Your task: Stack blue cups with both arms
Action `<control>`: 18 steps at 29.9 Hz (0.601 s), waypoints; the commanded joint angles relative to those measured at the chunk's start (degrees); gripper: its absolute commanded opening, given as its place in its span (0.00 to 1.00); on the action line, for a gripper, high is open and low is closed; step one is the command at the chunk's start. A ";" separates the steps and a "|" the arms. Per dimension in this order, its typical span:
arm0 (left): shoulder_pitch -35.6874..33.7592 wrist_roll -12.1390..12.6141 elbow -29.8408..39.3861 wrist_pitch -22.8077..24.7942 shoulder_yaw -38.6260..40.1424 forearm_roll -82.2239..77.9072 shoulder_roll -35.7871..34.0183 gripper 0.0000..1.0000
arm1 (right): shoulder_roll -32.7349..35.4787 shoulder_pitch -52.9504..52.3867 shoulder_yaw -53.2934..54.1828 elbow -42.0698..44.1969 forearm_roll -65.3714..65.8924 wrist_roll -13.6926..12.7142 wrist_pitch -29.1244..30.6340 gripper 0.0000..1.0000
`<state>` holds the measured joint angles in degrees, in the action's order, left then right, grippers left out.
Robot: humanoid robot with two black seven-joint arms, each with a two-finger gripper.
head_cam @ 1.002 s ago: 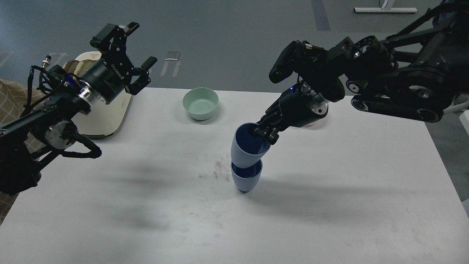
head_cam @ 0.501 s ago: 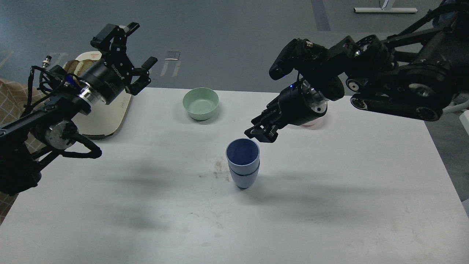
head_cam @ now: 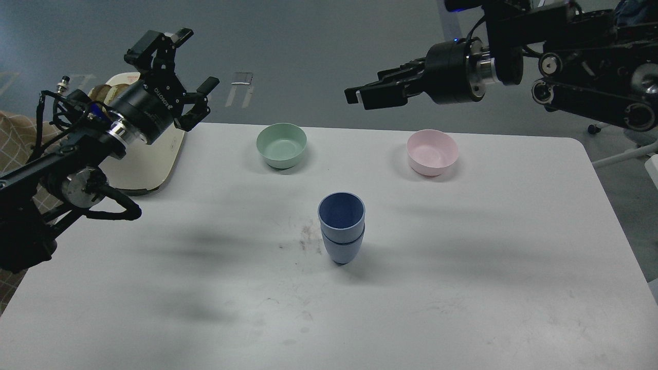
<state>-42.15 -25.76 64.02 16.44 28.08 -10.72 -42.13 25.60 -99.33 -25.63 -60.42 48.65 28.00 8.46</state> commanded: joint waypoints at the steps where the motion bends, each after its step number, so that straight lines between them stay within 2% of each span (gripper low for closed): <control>1: 0.14 0.00 -0.03 -0.01 0.05 0.08 0.20 0.98 | 5.14 6.58 8.19 2.41 -4.69 0.00 -2.03 1.00; 5: 0.05 0.09 -0.64 0.26 0.14 0.08 0.56 0.98 | 9.37 18.87 22.69 3.47 -7.77 0.00 -7.03 1.00; 6: 0.05 0.09 -0.65 0.26 0.14 0.08 0.56 0.98 | 9.38 18.91 22.73 3.47 -7.78 0.00 -7.05 1.00; 8: -0.12 0.18 -0.91 0.35 0.14 0.17 0.82 0.98 | 10.43 26.87 31.65 3.38 -8.30 0.00 -9.24 1.00; 14: -0.48 0.09 -3.63 0.43 0.31 0.26 3.10 0.98 | 10.00 40.34 48.72 3.30 -8.57 0.00 -9.95 1.00; 18: -0.48 0.79 -6.97 0.52 3.47 0.69 5.12 0.98 | 8.07 47.72 59.18 3.38 -10.50 0.00 -10.04 1.00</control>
<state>-42.60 -25.53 59.03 16.92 29.60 -10.29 -38.47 34.92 -55.97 27.49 -57.08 39.32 27.99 -1.56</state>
